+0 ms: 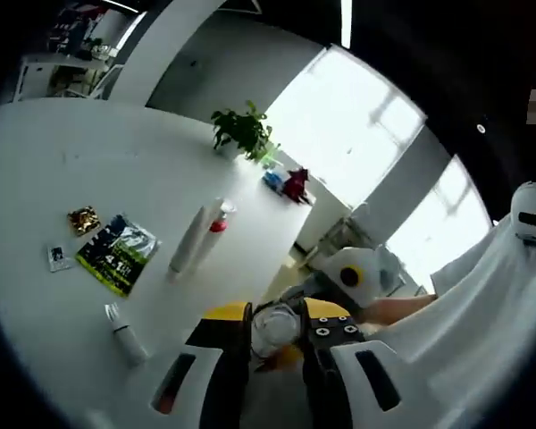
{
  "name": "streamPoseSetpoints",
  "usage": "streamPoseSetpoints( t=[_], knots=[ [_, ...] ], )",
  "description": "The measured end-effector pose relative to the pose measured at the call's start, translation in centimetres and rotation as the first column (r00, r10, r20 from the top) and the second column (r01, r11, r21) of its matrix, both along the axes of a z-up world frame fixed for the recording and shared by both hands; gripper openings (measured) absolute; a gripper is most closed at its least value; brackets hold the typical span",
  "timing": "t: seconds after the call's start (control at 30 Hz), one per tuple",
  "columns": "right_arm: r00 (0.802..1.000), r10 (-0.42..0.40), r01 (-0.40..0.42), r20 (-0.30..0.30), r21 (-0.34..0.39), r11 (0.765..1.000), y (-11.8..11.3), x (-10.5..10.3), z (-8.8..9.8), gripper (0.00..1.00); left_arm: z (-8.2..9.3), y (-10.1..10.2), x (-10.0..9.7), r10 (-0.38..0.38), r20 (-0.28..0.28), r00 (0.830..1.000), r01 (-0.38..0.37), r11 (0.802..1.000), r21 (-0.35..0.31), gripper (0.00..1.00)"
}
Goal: Arrange the skincare products in the storage area until every visible bottle or jar stands upright without overlapping.
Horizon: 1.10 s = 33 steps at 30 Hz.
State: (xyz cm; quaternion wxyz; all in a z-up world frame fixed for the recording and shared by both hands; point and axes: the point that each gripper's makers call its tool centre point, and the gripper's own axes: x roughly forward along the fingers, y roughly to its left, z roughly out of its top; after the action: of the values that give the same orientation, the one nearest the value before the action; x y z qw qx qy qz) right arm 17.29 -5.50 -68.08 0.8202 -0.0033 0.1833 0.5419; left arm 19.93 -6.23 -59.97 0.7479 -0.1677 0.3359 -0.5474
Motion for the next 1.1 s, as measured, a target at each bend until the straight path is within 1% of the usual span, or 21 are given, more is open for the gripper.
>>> streamPoseSetpoints(
  t=[0.03,0.1,0.13,0.2,0.33,0.43,0.5,0.53,0.57,0.6,0.63,0.67,0.7,0.73,0.77,0.8,0.83,0.87,1.0,1.07,1.1],
  knots=[
    [0.999,0.007,-0.006,-0.032,0.036,0.999,0.2,-0.3,0.2,0.19,0.4,-0.1,-0.1,-0.007,0.015,1.000,0.008,1.000,-0.017,0.17],
    [0.998,-0.003,0.008,-0.058,0.084,0.996,0.2,-0.2,0.6,0.19,0.9,-0.4,-0.2,-0.014,0.024,1.000,0.015,0.999,-0.044,0.19],
    [0.998,0.000,0.007,-0.067,0.095,0.995,0.3,-0.3,0.6,0.19,1.1,-0.4,-0.2,-0.017,0.029,0.999,0.018,0.998,-0.057,0.21],
    [0.995,0.002,0.012,-0.095,0.149,0.989,0.4,-0.3,1.3,0.19,1.5,-0.6,-0.3,-0.018,0.035,0.999,0.021,0.997,-0.080,0.25],
    [0.988,0.022,0.023,-0.154,0.283,0.959,0.4,-0.3,3.2,0.19,2.0,-0.8,-0.8,-0.042,0.039,0.998,0.046,0.993,-0.109,0.29],
    [0.982,0.068,0.005,-0.175,0.386,0.922,0.6,-0.6,5.2,0.19,2.0,-1.0,-1.2,-0.059,0.048,0.997,0.064,0.992,-0.108,0.31],
    [0.977,0.100,-0.006,-0.190,0.440,0.898,0.8,-0.8,6.3,0.19,2.4,-1.3,-1.7,-0.076,0.052,0.996,0.083,0.988,-0.132,0.30],
    [0.970,0.138,-0.025,-0.202,0.483,0.876,1.1,-1.3,7.1,0.19,2.7,-1.5,-2.0,-0.084,0.046,0.995,0.090,0.985,-0.150,0.29],
    [0.967,0.149,-0.026,-0.205,0.505,0.863,1.3,-1.4,7.6,0.19,2.8,-1.7,-2.2,-0.089,0.038,0.995,0.094,0.983,-0.160,0.28],
    [0.960,0.185,-0.042,-0.211,0.543,0.839,1.4,-1.7,8.3,0.19,3.1,-1.9,-2.4,-0.092,0.033,0.995,0.097,0.980,-0.173,0.26],
    [0.952,0.211,-0.051,-0.223,0.562,0.825,1.5,-2.0,8.7,0.19,3.4,-2.0,-2.5,-0.091,0.038,0.995,0.097,0.977,-0.192,0.26],
    [0.948,0.223,-0.052,-0.227,0.582,0.812,1.6,-2.0,9.1,0.19,4.0,-2.3,-2.6,-0.085,0.026,0.996,0.089,0.970,-0.224,0.26],
    [0.943,0.239,-0.053,-0.232,0.604,0.795,1.6,-2.1,9.5,0.19,4.2,-2.3,-2.6,-0.083,0.026,0.996,0.086,0.969,-0.232,0.26],
    [0.933,0.265,-0.054,-0.244,0.633,0.772,1.6,-2.2,10.0,0.19,4.6,-2.4,-2.7,-0.079,0.033,0.996,0.084,0.966,-0.244,0.25],
    [0.935,0.255,-0.044,-0.245,0.634,0.772,1.5,-2.0,10.0,0.19,5.1,-2.6,-2.7,-0.075,0.049,0.996,0.085,0.964,-0.252,0.21],
    [0.935,0.258,-0.046,-0.245,0.638,0.769,1.5,-1.9,10.0,0.19,5.2,-2.8,-2.5,-0.052,0.070,0.996,0.067,0.970,-0.234,0.21],
    [0.935,0.255,-0.038,-0.248,0.642,0.766,1.4,-1.8,10.1,0.19,5.4,-3.2,-2.7,-0.047,0.076,0.996,0.063,0.970,-0.234,0.21],
    [0.935,0.256,-0.041,-0.245,0.643,0.765,1.4,-1.8,10.2,0.19,5.5,-3.3,-2.7,-0.050,0.080,0.996,0.066,0.974,-0.216,0.21],
    [0.936,0.248,-0.026,-0.251,0.651,0.758,1.3,-1.5,10.5,0.19,5.5,-3.2,-1.9,-0.033,0.084,0.996,0.049,0.980,-0.194,0.20],
    [0.940,0.231,-0.015,-0.249,0.648,0.761,1.1,-1.1,10.6,0.19,5.5,-3.0,-1.4,-0.010,0.098,0.995,0.028,0.982,-0.186,0.20],
    [0.945,0.210,-0.002,-0.250,0.639,0.770,1.0,-0.7,10.5,0.20,5.4,-2.8,-1.1,0.005,0.101,0.995,0.013,0.984,-0.178,0.20]
  ],
)
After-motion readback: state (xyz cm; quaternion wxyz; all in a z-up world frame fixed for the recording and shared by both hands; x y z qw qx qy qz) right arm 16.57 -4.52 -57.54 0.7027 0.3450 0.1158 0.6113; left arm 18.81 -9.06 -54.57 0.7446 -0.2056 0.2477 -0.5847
